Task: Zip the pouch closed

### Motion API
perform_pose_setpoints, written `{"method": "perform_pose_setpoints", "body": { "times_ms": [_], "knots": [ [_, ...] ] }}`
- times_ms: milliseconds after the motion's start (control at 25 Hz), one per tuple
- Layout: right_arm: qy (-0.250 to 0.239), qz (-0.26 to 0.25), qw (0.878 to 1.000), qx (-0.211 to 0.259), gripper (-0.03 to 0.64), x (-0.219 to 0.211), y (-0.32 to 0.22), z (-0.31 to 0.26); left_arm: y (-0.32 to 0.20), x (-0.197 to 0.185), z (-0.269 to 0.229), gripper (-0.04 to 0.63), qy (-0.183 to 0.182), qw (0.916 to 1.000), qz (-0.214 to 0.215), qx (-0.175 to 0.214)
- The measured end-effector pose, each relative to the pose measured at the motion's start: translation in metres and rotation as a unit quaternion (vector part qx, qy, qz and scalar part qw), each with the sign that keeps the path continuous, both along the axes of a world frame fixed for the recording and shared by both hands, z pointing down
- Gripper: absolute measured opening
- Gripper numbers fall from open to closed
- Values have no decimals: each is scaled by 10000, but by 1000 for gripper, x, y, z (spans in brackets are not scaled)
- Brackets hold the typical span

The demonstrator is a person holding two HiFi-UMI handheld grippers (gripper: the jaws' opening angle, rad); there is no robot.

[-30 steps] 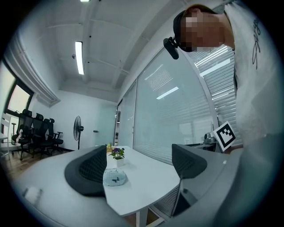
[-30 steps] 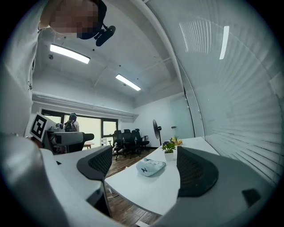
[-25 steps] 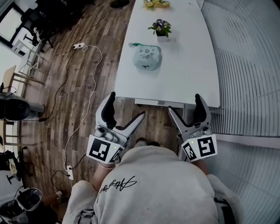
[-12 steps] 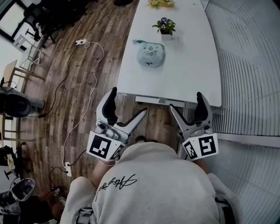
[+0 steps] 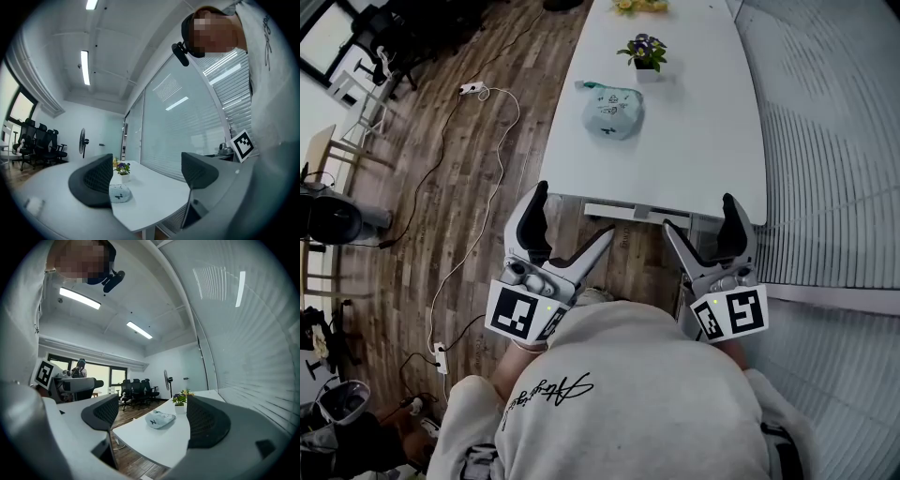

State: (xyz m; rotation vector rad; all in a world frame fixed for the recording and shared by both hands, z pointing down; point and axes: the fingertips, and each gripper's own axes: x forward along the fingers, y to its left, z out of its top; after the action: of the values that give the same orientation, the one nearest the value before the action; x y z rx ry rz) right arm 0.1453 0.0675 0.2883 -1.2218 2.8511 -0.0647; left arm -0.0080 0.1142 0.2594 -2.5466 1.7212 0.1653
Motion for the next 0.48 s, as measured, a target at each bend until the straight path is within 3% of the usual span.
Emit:
{"method": "perform_pose_setpoints", "body": {
  "times_ms": [480],
  "knots": [
    [0, 138, 9997, -213, 437, -2, -33, 20, -34, -5, 19, 440, 98, 9998, 92, -126]
  ]
}}
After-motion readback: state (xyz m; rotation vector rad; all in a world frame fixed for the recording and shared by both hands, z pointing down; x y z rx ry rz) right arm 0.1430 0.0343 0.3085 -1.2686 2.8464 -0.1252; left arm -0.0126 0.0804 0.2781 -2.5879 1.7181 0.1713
